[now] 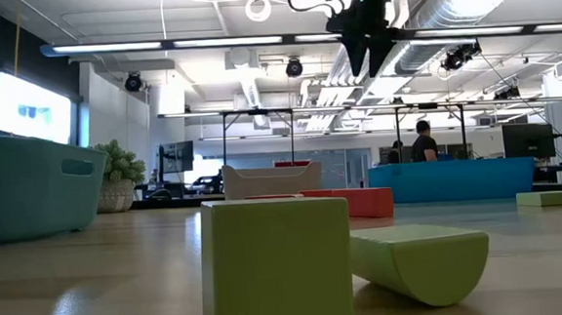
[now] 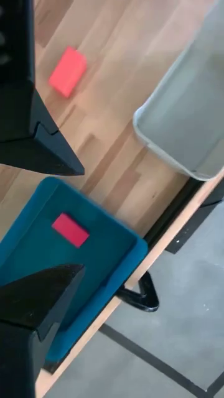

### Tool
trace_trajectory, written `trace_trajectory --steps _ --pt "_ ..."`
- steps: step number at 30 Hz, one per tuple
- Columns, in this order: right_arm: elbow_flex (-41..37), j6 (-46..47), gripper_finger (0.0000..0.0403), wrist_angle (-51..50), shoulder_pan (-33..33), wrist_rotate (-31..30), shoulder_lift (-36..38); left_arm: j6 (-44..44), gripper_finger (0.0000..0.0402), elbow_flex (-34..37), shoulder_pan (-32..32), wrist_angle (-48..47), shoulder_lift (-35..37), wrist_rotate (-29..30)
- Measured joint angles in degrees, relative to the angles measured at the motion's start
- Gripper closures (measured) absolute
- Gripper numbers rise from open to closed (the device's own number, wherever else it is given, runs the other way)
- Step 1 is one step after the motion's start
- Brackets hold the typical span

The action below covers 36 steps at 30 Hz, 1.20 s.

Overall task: Sort & place blocks by color
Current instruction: Put the orange block into the green bin

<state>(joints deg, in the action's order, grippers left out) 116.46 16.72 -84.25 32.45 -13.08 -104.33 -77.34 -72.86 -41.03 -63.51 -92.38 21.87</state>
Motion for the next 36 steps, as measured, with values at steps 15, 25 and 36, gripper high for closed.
trace_trajectory --steps 15,25,36 --pt "0.00 -3.86 0.0171 -5.79 -0.56 0.04 -0.02 6.34 0.0299 0.02 9.41 -24.45 11.72 2.88" --pt "0.00 -6.64 0.0171 -5.79 -6.73 -0.63 -0.02 13.73 0.0299 8.90 13.79 -23.75 13.27 1.48" --pt "0.00 -6.26 0.0171 -5.77 -10.97 -3.06 0.02 13.05 0.0299 19.25 15.39 -17.70 24.24 -3.34"
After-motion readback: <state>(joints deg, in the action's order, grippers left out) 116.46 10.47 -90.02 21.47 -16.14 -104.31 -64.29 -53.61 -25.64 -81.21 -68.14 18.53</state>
